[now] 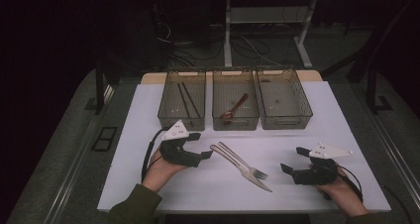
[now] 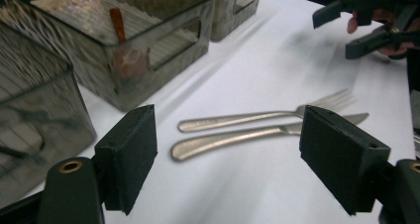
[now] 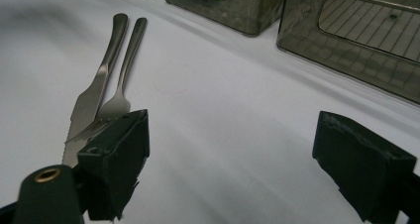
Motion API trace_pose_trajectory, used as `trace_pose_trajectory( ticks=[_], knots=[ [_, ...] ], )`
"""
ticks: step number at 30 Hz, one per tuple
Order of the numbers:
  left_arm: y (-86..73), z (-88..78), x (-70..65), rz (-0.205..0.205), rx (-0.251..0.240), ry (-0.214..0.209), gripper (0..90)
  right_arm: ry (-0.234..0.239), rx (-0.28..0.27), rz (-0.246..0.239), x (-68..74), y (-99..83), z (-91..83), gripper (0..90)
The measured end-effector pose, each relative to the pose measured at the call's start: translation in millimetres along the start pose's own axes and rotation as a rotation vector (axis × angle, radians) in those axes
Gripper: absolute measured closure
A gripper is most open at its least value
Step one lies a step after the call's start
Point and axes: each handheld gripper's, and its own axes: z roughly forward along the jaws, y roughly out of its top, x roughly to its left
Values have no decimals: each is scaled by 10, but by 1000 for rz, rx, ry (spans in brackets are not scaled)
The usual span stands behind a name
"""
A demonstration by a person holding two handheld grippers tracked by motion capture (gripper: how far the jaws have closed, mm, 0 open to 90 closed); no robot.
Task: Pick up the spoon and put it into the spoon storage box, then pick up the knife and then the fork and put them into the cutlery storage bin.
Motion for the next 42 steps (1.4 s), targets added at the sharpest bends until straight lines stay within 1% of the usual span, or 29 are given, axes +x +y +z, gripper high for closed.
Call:
trace_pose_trajectory(
  ticks=[5,11,14,15,16,19,21,23,25,26,27,30,31,32,34,35,38,40,42],
  knots=[
    [-138,-71,-22,11,-9,8,164,3,2,0,1,1,4,139],
    [-310,-130,-47,21,4,24,121,3,3,1,-7,6,4,139],
    [-400,-144,-53,23,22,47,57,-1,4,4,-20,9,0,138],
    [-419,-147,-53,24,23,54,20,-6,4,5,-24,10,-1,138],
    [-446,-156,-58,16,19,59,0,-9,6,6,-28,11,-1,138],
    [-512,-190,-68,15,18,57,0,2,-5,20,-27,20,-6,138],
    [-546,-196,-67,15,28,54,0,13,-9,28,-26,31,-8,139],
    [-564,-191,-57,6,47,45,0,21,9,29,-26,42,-1,141],
    [-567,-176,-52,0,51,43,0,29,47,21,-26,74,9,141],
    [-562,-173,-50,0,54,40,0,20,56,24,-18,94,10,140],
    [-557,-170,-58,-7,55,41,0,26,58,24,-15,119,13,131],
    [-547,-169,-63,-8,53,43,0,34,93,17,7,202,21,114],
    [-546,-169,-64,-6,53,46,0,50,99,25,4,223,21,114],
    [-544,-169,-63,-5,54,46,0,58,106,23,-1,241,25,114],
    [-541,-172,-54,0,56,45,0,60,144,24,-6,288,48,137],
    [-542,-172,-47,-2,54,46,0,60,154,16,-5,311,65,141],
    [-546,-177,-31,-8,52,46,0,49,162,9,9,383,108,149],
    [-546,-186,-26,-11,50,49,0,50,164,17,31,440,142,149],
    [-543,-190,-27,-7,52,50,0,51,163,0,58,500,181,159]
  ],
)
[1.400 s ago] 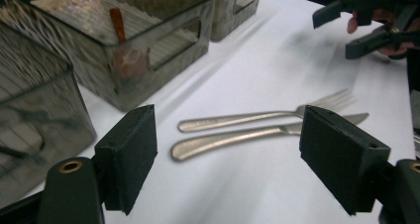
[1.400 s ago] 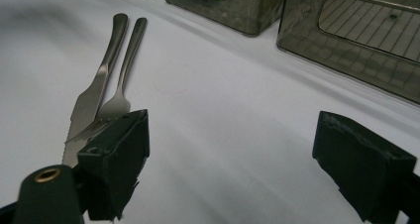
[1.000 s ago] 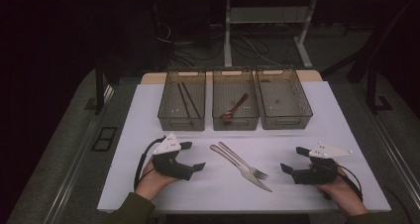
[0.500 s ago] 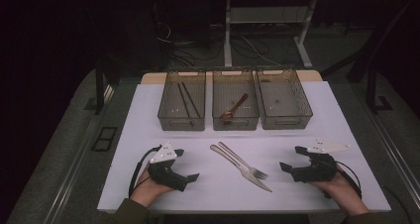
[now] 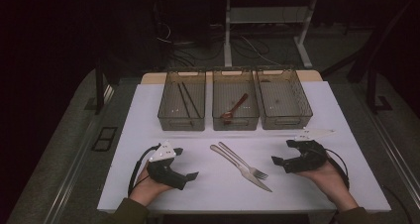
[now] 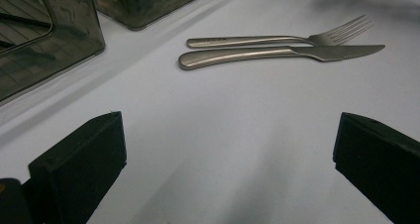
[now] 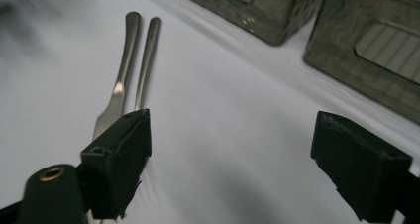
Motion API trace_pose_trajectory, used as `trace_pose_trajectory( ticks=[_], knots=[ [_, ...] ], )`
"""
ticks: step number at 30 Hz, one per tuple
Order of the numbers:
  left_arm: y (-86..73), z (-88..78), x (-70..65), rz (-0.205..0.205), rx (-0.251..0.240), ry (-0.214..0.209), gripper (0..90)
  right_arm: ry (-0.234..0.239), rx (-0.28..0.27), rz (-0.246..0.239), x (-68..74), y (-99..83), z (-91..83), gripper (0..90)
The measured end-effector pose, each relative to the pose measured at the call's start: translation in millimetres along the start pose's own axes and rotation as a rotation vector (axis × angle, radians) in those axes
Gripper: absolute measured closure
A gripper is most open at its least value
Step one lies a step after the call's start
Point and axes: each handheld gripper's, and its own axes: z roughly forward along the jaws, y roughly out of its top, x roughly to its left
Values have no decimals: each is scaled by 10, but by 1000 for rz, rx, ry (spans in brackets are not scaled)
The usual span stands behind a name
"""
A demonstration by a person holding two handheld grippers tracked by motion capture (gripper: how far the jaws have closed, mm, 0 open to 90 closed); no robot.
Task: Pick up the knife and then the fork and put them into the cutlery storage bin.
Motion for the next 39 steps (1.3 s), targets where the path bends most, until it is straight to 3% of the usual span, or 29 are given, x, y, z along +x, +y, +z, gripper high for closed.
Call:
trace_pose_trajectory(
  ticks=[3,7,14,19,25,29,31,39],
  knots=[
    [3,0,-8,17,12,8,0,8,5,-12,36,94,48,170],
    [7,-10,-14,7,1,12,0,6,47,-48,85,206,105,171],
    [8,-9,-64,11,8,8,0,18,105,-57,177,345,247,180],
    [5,1,-77,15,8,5,0,54,131,-77,233,429,336,285],
    [10,-8,-57,22,6,6,0,71,175,-98,306,534,435,327],
    [11,1,-61,19,7,1,0,68,223,-120,354,595,529,375],
    [10,9,-63,19,6,-2,0,67,247,-108,382,623,575,401],
    [9,17,-64,22,14,-8,0,98,348,-121,469,738,773,522]
  ],
)
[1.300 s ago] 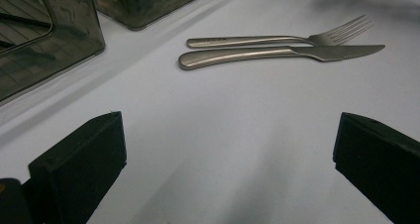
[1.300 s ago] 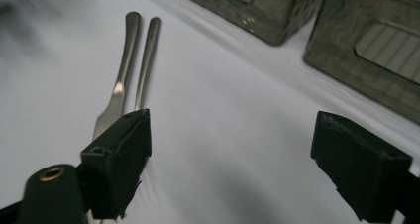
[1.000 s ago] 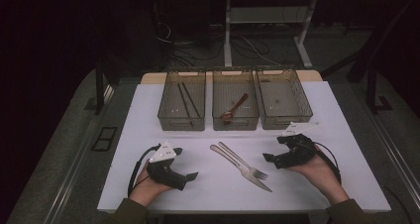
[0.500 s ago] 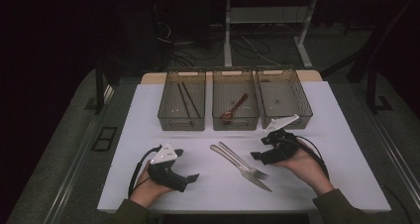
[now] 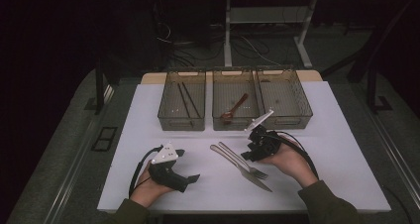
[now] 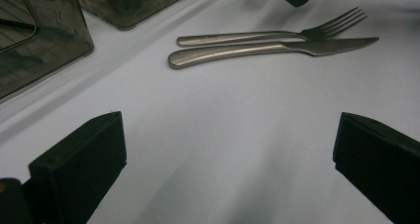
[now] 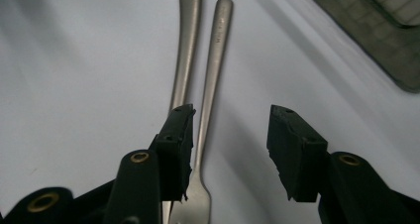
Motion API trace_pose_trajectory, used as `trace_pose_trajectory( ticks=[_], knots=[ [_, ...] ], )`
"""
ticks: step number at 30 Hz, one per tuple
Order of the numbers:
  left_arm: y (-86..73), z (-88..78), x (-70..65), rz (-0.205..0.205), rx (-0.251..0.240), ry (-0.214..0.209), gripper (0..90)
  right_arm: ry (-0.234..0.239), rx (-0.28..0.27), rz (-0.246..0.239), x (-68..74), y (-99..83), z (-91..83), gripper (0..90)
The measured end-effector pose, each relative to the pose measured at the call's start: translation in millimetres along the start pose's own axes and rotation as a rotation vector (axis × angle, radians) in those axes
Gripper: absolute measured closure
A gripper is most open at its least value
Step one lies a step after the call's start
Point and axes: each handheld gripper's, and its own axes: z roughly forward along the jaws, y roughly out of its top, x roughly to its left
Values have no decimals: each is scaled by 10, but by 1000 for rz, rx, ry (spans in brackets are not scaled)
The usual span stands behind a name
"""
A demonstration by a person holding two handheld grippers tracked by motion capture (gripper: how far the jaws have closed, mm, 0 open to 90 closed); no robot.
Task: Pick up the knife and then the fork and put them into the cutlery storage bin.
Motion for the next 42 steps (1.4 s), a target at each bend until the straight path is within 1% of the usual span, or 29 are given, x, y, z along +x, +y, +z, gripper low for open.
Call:
trace_pose_trajectory(
  ticks=[1,3,5,6,10,13,18,22,24,29,30,31,33,34,36,38,40,41,42],
  knots=[
    [0,0,0,0,0,0,0,8,11,0,10,24,20,537],
    [0,0,1,0,1,-2,0,6,33,-10,34,64,64,568],
    [-1,0,1,-1,1,-3,0,6,66,-15,54,96,108,599],
    [-1,0,1,-1,1,-3,0,8,83,-28,54,107,131,614],
    [0,-2,2,0,-2,-4,0,3,140,-52,75,145,198,678],
    [0,0,-1,-1,-3,-8,0,10,176,-51,80,155,230,706],
    [0,9,-3,2,1,-11,0,20,213,-55,89,159,283,740],
    [-3,14,-1,0,2,-11,0,11,226,-79,93,164,315,759],
    [-4,16,-2,1,6,-13,0,14,232,-82,110,171,327,771],
    [-7,17,-2,-2,6,-13,0,-26,261,-110,173,198,346,782],
    [-6,17,-2,-2,7,-13,0,-33,264,-126,187,204,352,783],
    [-7,17,-2,-1,8,-14,0,-38,273,-124,215,214,353,783],
    [-7,18,-4,-1,7,-13,0,-60,283,-138,228,226,367,785],
    [-6,17,-4,0,8,-13,0,-54,288,-133,238,232,367,786],
    [-7,17,-3,1,10,-13,0,-59,294,-129,242,239,371,792],
    [-8,17,-2,1,11,-13,0,-75,298,-136,239,240,375,802],
    [-9,16,-1,1,10,-12,0,-68,298,-119,251,242,373,823],
    [-9,15,-1,1,10,-12,0,-81,299,-122,247,242,376,826],
    [-9,15,-1,1,10,-12,0,-76,298,-113,251,242,374,828]
  ],
)
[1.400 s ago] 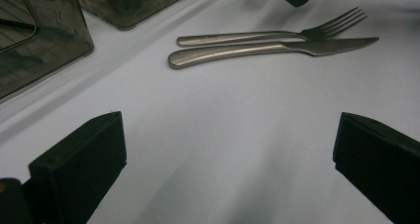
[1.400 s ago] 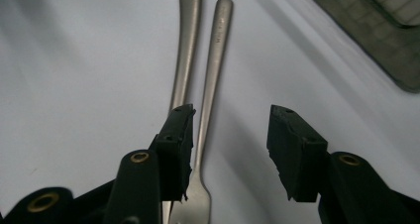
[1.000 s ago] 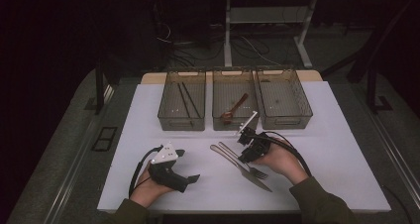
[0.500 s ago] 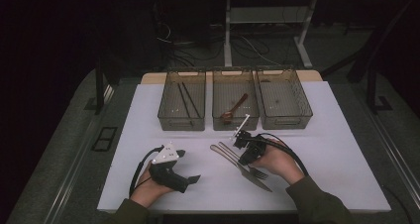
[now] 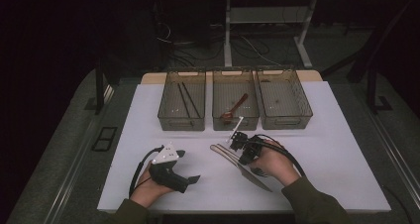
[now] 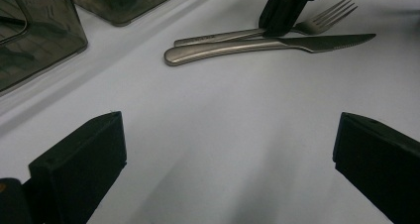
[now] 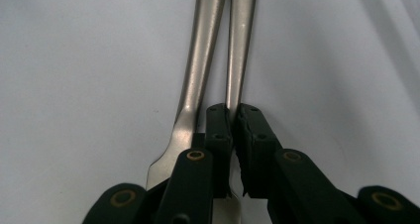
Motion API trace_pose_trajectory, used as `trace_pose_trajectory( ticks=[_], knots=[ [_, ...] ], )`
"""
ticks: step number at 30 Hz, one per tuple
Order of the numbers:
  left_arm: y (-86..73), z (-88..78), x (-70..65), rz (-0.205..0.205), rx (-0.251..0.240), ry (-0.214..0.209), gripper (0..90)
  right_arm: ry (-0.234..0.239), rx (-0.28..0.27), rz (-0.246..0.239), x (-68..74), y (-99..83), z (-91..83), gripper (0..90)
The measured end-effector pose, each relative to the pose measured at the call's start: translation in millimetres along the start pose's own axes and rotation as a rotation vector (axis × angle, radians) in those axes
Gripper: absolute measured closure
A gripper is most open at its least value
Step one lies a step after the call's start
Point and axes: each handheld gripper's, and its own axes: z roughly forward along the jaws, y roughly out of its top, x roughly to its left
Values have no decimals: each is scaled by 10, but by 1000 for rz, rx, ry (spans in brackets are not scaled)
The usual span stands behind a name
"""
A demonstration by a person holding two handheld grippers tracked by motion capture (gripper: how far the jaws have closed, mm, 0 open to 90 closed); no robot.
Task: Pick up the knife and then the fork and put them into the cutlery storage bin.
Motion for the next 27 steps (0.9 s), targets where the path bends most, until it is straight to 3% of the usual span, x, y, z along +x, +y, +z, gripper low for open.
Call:
trace_pose_trajectory(
  ticks=[2,6,9,17,27],
  knots=[
    [0,-1,1,1,0,0,0,-10,-5,-12,-11,-7,4,830],
    [0,-5,6,2,-2,0,0,18,-20,17,-19,-30,-13,832],
    [-2,-7,12,2,-2,-1,0,-10,-42,18,-74,-76,-29,833],
    [-3,-2,12,3,0,-4,0,57,-156,103,-294,-258,-158,833],
    [-7,-3,17,3,0,-7,0,71,-256,124,-394,-388,-308,833]
  ],
)
